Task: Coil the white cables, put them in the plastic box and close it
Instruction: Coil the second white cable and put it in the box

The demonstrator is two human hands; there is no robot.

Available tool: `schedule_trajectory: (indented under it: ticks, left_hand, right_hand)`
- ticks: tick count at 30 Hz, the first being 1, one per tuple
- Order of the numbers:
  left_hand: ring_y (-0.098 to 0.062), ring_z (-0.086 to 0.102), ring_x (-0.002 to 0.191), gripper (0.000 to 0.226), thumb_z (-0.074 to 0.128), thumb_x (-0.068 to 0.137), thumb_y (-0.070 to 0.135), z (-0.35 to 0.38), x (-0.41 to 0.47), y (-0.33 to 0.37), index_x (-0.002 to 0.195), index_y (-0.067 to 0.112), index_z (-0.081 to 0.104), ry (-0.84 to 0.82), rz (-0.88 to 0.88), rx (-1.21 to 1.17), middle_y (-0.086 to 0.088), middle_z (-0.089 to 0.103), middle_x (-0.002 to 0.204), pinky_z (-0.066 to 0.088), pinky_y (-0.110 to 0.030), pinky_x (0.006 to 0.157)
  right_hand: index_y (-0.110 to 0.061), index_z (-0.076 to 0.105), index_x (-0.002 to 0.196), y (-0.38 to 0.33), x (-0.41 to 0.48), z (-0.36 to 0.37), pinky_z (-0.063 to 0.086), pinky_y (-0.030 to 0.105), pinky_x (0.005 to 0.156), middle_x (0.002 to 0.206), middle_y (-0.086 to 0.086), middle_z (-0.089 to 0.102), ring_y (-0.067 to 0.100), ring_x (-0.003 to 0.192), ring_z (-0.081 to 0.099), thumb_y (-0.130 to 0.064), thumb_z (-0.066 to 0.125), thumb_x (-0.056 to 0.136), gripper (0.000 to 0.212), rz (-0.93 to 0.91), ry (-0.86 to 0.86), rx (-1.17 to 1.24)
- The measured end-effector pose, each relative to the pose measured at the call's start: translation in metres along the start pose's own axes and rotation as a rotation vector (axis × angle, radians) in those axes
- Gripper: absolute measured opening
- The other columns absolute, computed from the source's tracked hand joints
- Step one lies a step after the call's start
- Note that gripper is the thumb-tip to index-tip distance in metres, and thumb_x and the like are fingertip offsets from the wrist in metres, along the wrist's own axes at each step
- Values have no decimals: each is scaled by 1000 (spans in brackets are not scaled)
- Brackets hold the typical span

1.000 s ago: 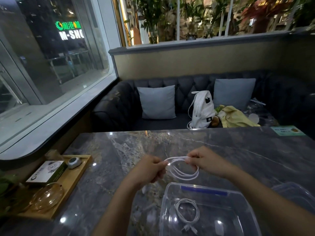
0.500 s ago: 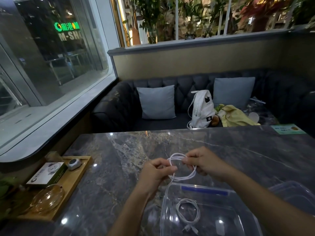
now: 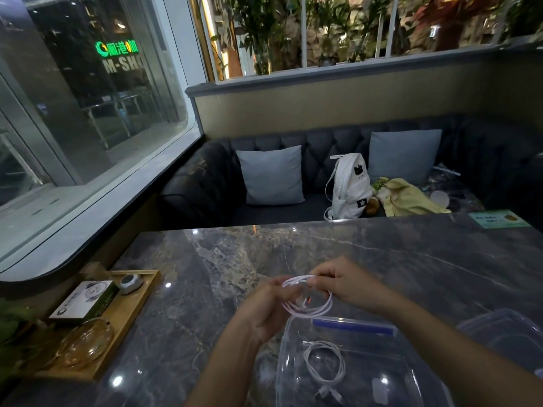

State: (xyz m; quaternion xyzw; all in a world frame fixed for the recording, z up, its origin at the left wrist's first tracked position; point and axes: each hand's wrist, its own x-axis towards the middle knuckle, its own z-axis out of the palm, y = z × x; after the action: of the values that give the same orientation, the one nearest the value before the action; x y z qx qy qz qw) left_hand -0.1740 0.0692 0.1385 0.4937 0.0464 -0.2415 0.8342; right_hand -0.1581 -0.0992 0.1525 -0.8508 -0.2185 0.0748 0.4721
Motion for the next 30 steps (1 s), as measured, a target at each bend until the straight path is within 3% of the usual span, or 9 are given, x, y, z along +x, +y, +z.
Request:
schedule_trajectory:
  ticks: [2, 5, 8, 13, 16, 19, 23, 26, 30]
  left_hand:
    - [-18, 64, 90, 27, 55, 86, 5, -7, 1, -4, 113, 4, 55, 83, 99, 196, -13, 61, 110, 53, -27, 73]
    - [-2, 53, 112, 37, 56, 89, 32, -19, -6, -7, 125, 28, 48, 23, 277, 838, 7, 55, 125, 43, -20, 93]
    - [11, 54, 95, 24, 50, 92, 29, -22, -12, -7, 115, 38, 50, -81, 432, 1242, 20, 58, 105, 43, -11, 82]
    - [-10, 61, 66, 6, 61, 86, 25, -20, -11, -2, 90, 25, 66, 89, 595, 1409, 13, 60, 68, 48, -29, 63]
    - [-3, 50, 43, 15, 64, 84, 20, -17, -8, -5, 73, 10, 64, 297, 539, 1216, 6, 59, 56, 40, -26, 45]
    - [-7, 44, 30, 18, 62, 84, 7, -11, -7, -7, 66, 8, 65, 361, 397, 812, 0, 61, 51, 36, -20, 32]
    - [-14, 57, 43, 17, 45, 81, -12, -5, -5, -5, 75, -5, 59, 141, 135, 197, -8, 60, 51, 50, -22, 45]
    - [-29, 72, 76, 24, 56, 67, -3, -12, -9, 1, 86, -11, 68, -9, 58, -204, -22, 73, 82, 59, -33, 64]
    - [-19, 73, 69, 16, 63, 73, 12, -8, -9, 3, 75, -2, 71, 76, 102, -98, -14, 74, 73, 58, -26, 58]
  right_hand:
    - [-6, 62, 62, 4, -2, -3, 31, 14, 45, 47, -10, 46, -1, 41, 38, -15, 58, 87, 27, 14, -2, 23]
    - [-9, 60, 60, 7, -4, -8, 30, 11, 41, 40, -12, 46, -1, 37, 36, -15, 58, 87, 28, 41, 8, 120]
    - [-1, 62, 66, 10, -5, -16, 30, 11, 38, 39, -10, 47, 1, 35, 37, -15, 58, 87, 26, 70, 4, 172]
    - [-6, 70, 78, 9, -10, -20, 39, 13, 51, 52, -10, 56, 0, 49, 48, -13, 60, 85, 15, -6, 1, 89]
    - [-13, 73, 90, 7, -10, -23, 43, 19, 70, 76, -9, 63, 1, 70, 55, -13, 63, 83, 12, -143, 4, -71]
    - [-21, 74, 87, 5, -10, -24, 30, 33, 83, 96, -6, 58, 13, 97, 48, -18, 71, 75, 13, -342, 175, -475]
    - [-19, 73, 71, 4, -10, -17, 40, 27, 50, 59, 4, 57, 20, 54, 53, -5, 77, 65, 15, -607, 413, -784]
    - [-15, 73, 72, 13, -14, -12, 46, 27, 42, 54, 3, 60, 20, 46, 53, -5, 61, 77, 16, -656, 495, -825]
    - [-12, 74, 89, 17, -22, -9, 53, 29, 49, 73, 5, 73, 19, 59, 65, -11, 55, 82, 20, -588, 496, -823]
